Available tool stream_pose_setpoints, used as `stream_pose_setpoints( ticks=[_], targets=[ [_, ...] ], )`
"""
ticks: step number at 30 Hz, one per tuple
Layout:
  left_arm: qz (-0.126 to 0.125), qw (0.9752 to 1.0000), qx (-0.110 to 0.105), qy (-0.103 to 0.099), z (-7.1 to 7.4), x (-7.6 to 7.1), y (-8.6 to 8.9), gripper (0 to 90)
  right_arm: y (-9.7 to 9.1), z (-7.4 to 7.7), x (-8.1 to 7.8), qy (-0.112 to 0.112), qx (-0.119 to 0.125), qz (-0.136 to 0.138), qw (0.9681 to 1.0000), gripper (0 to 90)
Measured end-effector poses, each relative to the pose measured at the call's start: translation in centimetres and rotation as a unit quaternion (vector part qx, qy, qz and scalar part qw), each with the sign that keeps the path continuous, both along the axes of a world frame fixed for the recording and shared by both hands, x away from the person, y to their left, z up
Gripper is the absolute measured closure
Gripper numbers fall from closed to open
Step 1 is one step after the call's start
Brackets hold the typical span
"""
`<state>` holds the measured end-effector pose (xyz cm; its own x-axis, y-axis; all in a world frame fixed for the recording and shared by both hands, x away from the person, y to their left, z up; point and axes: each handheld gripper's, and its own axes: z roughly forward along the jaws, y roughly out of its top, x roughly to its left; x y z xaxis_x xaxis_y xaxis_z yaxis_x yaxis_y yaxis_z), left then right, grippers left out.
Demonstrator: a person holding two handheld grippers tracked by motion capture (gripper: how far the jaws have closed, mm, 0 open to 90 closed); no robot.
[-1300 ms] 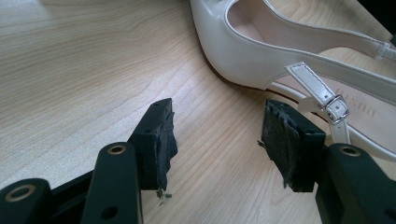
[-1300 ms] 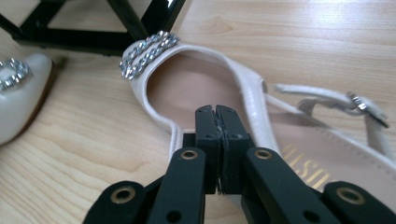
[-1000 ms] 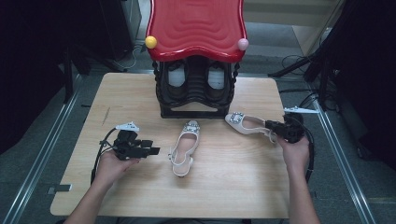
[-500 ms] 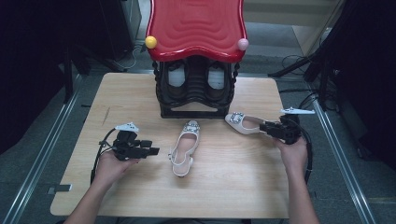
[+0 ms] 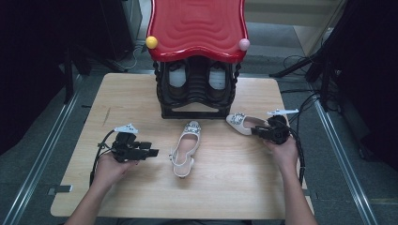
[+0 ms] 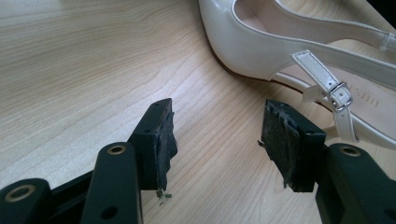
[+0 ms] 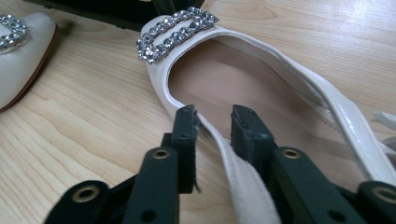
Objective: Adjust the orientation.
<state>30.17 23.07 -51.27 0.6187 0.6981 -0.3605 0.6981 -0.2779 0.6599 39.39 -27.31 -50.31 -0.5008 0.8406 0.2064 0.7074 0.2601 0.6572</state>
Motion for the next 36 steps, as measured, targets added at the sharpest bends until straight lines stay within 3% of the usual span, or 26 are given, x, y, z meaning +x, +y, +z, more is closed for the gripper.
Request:
stream_pose_setpoints(
  ticks=[7, 14, 18, 31, 36],
  targets=[
    [0.006, 1.0, -0.003, 0.0, 0.1, -0.2, 0.3, 44.2, 0.0, 0.4, 0.0, 0.008, -0.003, 0.008, 0.9999, 82.9],
    [0.003, 1.0, -0.003, -0.001, 0.1, -0.1, 0.3, 44.2, -0.3, 2.2, -1.0, -0.019, 0.016, -0.006, 0.9997, 88.4],
    [0.003, 1.0, -0.005, -0.002, 0.2, -0.1, 0.1, 44.1, -0.2, 3.0, -1.8, -0.029, 0.009, -0.007, 0.9995, 88.5],
    [-0.007, 0.9999, -0.009, -0.007, 0.3, 0.5, -0.7, 44.2, 2.4, 4.4, -4.1, -0.024, 0.028, 0.016, 0.9992, 88.5],
    [-0.016, 0.9998, -0.009, -0.007, 0.4, 0.8, -1.2, 44.2, 3.9, 4.6, -4.9, -0.024, 0.023, 0.027, 0.9991, 88.5]
  ],
)
